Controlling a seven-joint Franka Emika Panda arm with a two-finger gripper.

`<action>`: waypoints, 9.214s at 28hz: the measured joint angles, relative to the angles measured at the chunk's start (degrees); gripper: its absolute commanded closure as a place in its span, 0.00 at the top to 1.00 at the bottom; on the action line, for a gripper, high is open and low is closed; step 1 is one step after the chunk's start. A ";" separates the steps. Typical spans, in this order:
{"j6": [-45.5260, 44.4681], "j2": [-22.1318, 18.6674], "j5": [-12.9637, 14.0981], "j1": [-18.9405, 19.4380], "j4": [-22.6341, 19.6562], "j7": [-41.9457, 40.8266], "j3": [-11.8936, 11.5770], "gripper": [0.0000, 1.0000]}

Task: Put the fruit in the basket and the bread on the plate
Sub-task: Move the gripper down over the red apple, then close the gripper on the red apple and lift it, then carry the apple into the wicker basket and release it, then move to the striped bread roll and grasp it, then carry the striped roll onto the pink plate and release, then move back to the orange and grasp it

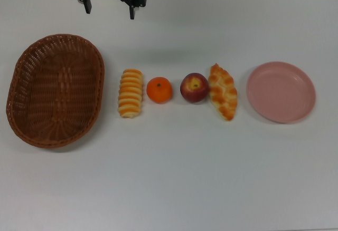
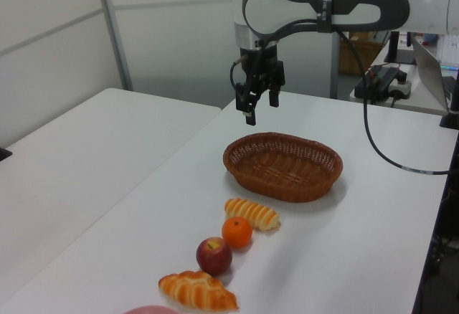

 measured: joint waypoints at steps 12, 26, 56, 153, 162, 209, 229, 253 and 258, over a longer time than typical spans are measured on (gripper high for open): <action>2.95 5.30 -0.17 3.71 -2.12 -1.53 0.55 1.00; 8.37 10.70 -6.57 12.45 -7.18 0.42 0.82 1.00; 20.67 19.23 -13.93 21.10 -10.17 12.80 0.62 1.00; 19.83 12.36 -4.65 5.07 -17.78 3.07 0.71 0.97; 21.58 13.99 -4.97 4.77 -17.81 3.07 0.18 0.71; 12.24 5.01 -5.56 18.32 -9.65 8.39 1.62 0.01; 27.15 15.19 -8.41 36.39 -9.23 17.43 1.86 0.01; 29.71 18.68 -9.84 41.40 -7.26 17.53 2.59 1.00; 25.95 18.14 -9.89 41.04 -6.63 17.71 1.83 1.00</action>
